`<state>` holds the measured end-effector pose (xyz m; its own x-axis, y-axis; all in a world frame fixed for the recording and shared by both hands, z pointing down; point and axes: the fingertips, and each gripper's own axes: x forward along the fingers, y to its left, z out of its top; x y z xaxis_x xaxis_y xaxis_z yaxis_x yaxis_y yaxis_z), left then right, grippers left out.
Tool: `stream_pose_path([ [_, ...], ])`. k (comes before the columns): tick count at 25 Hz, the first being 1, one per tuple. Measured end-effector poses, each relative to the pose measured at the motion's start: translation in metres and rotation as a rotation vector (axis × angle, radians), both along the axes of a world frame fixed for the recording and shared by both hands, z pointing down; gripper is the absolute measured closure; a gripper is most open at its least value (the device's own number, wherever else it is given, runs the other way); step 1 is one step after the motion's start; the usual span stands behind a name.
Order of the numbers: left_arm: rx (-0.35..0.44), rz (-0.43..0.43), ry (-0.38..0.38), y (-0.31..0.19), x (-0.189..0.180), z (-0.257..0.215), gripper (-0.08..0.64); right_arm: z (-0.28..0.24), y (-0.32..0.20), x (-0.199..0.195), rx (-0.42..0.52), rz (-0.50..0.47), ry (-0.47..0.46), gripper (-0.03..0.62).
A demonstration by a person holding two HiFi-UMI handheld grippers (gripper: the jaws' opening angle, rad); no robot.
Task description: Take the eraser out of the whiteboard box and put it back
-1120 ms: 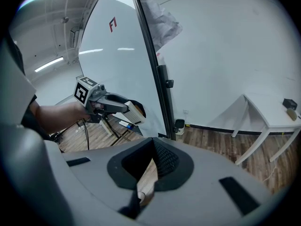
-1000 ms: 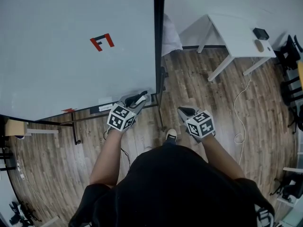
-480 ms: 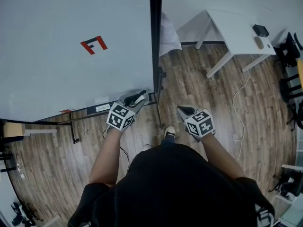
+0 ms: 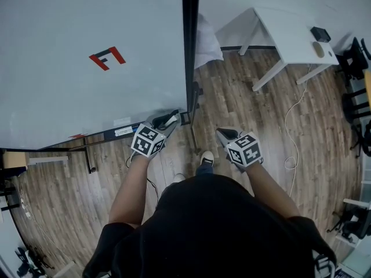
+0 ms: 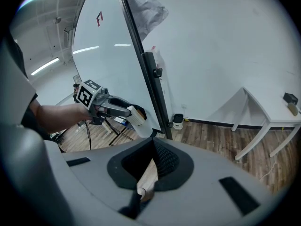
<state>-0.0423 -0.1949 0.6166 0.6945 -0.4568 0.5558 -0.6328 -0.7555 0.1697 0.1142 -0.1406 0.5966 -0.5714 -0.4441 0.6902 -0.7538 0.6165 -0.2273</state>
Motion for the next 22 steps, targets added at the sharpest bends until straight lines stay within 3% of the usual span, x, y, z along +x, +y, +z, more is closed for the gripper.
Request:
stream_pose_path([
  [22,-0.093,0.013,-0.06,-0.012,0.006,0.047,0.407,0.017,-0.006,0.009,-0.036,0.021,0.007,0.598],
])
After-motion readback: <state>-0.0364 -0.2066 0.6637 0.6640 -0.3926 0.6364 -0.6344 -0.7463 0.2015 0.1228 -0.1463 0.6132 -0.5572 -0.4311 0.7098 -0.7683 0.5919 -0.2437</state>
